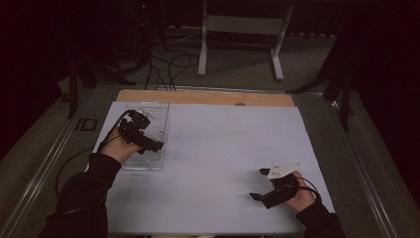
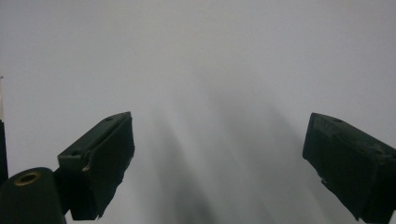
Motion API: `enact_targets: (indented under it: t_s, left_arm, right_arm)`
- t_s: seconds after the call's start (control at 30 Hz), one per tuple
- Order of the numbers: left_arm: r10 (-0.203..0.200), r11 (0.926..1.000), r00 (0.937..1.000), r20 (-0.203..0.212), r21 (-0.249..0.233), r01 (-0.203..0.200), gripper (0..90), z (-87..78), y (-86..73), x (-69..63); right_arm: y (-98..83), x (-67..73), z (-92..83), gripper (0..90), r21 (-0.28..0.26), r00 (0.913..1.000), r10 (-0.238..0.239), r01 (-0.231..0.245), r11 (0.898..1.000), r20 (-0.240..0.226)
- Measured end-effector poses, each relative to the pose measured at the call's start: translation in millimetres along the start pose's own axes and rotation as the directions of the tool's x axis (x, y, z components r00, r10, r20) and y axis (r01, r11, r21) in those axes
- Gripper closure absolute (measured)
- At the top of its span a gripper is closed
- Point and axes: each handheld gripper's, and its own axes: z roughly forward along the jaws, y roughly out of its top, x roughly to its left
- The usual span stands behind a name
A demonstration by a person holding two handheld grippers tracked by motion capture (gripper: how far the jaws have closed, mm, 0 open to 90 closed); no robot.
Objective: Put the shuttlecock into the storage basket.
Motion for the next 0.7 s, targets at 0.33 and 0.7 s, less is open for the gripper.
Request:
enact_targets:
  t_s: [0.33, 0.7]
  left_arm:
    - [0.013, 0.9997, 0.9998, 0.016, -0.023, -0.013, 0.0, -2.9, 6.5, -7.7]
    - [0.055, 0.9963, 0.998, 0.031, -0.069, -0.052, 0.0, -6.3, 14.8, -18.9]
  right_arm:
    - [-0.5, 0.5, 1.6, 9.0, 0.007, 1.0, -0.002, 0.002, 1.0, -0.005]
    - [-0.8, 0.2, 2.6, 9.0, 0.003, 0.9999, 0.002, -0.002, 1.0, -0.011]
